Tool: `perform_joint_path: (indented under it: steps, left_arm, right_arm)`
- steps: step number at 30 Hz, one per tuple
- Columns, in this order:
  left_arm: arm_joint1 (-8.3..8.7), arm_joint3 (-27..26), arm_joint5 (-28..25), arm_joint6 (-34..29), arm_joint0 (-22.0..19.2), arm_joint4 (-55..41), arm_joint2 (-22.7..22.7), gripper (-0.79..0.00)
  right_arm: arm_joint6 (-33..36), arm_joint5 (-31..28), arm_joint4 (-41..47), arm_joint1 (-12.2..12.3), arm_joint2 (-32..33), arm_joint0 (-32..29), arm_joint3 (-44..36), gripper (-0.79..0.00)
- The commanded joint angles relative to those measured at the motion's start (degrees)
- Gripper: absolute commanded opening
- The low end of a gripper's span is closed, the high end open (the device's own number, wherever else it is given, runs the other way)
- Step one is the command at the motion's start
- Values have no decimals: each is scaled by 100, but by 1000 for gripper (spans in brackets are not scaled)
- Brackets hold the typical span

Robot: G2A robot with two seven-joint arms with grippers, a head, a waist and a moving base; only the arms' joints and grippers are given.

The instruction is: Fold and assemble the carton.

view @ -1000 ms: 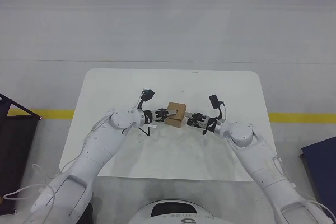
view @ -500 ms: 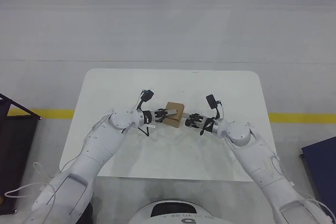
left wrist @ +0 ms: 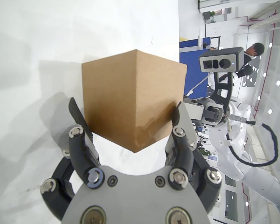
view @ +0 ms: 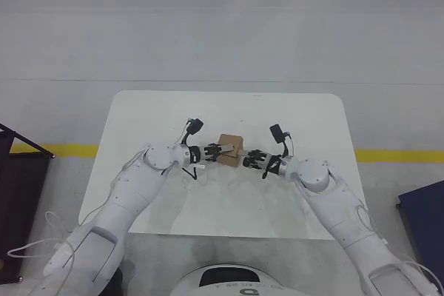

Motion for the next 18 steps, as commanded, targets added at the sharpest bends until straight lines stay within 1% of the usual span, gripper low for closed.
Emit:
perform_joint_path:
  steps: [1, 4, 5, 6, 18]
  left_arm:
    - [-2, 9, -17, -4, -6, -2, 3, -86]
    - [-3, 19, -47, -19, -8, -27, 0, -43]
    - [-3, 20, -59, -21, -9, -26, 0, -9]
    - [-3, 24, -65, -22, -10, -27, 0, 0]
    - [-7, 21, -68, -12, -4, -26, 7, 0]
  right_arm:
    - [6, 1, -5, -2, -12, 8, -2, -419]
    - [-4, -3, -15, -3, -17, 12, 1, -416]
    - [-12, -7, -6, -4, -14, 11, 1, -416]
    - [-17, -5, -5, -4, -14, 10, 4, -416]
    - [13, -18, 8, 3, 4, -2, 6, -397]
